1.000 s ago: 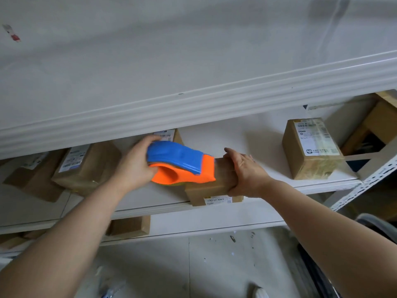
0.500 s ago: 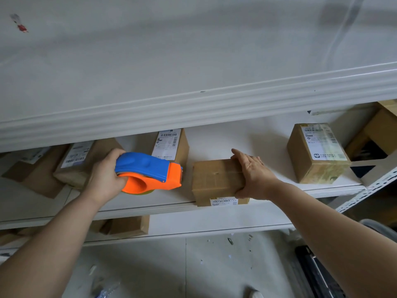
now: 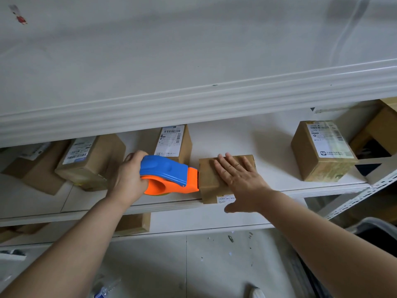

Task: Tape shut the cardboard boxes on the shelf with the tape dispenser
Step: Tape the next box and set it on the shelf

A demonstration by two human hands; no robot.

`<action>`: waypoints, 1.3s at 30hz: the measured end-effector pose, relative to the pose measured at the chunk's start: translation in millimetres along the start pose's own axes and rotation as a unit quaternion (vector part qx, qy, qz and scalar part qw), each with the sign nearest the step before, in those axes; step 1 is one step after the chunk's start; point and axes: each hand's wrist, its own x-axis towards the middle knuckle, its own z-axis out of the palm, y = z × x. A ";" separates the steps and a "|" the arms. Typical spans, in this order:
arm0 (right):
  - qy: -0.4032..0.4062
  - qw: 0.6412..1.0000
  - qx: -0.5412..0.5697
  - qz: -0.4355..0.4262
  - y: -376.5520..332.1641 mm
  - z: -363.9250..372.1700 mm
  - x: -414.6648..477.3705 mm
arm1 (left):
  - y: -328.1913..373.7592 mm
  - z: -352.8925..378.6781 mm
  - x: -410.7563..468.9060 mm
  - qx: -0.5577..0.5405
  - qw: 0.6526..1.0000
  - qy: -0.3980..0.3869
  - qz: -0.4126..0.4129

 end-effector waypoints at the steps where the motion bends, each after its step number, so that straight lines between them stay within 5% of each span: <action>1: 0.000 1.000 -0.005 -0.006 -0.4 -1.8 1.9 | 0.4 -0.6 -0.7 -0.001 1.000 0.002 -0.001; 6: -0.003 0.999 -0.017 -0.049 -21.3 0.6 2.9 | 3.9 -0.8 0.8 -0.005 1.000 -0.006 0.005; 14: -0.026 0.998 0.031 0.048 -34.9 -23.1 48.1 | 11.5 -5.9 -4.1 -0.002 1.000 0.004 0.014; 16: 0.020 0.995 0.083 0.051 -25.8 -30.6 43.1 | 15.1 -15.6 -11.1 -0.021 0.999 0.031 0.014; 20: 0.105 0.899 0.424 0.033 0.2 -34.9 17.5 | 37.2 -41.6 -20.5 -0.067 0.991 0.110 0.041; 23: 0.084 0.844 0.525 0.073 9.7 -15.3 0.0 | 76.0 -44.7 -15.7 -0.077 0.989 0.102 0.080; 28: 0.083 0.909 0.401 0.078 21.2 -22.5 -10.7 | 107.6 -26.3 -6.0 -0.048 0.994 0.057 0.079; 39: 0.064 0.942 0.320 0.080 19.5 -23.9 -1.3 | 110.6 -35.1 -1.7 0.019 0.996 0.018 0.081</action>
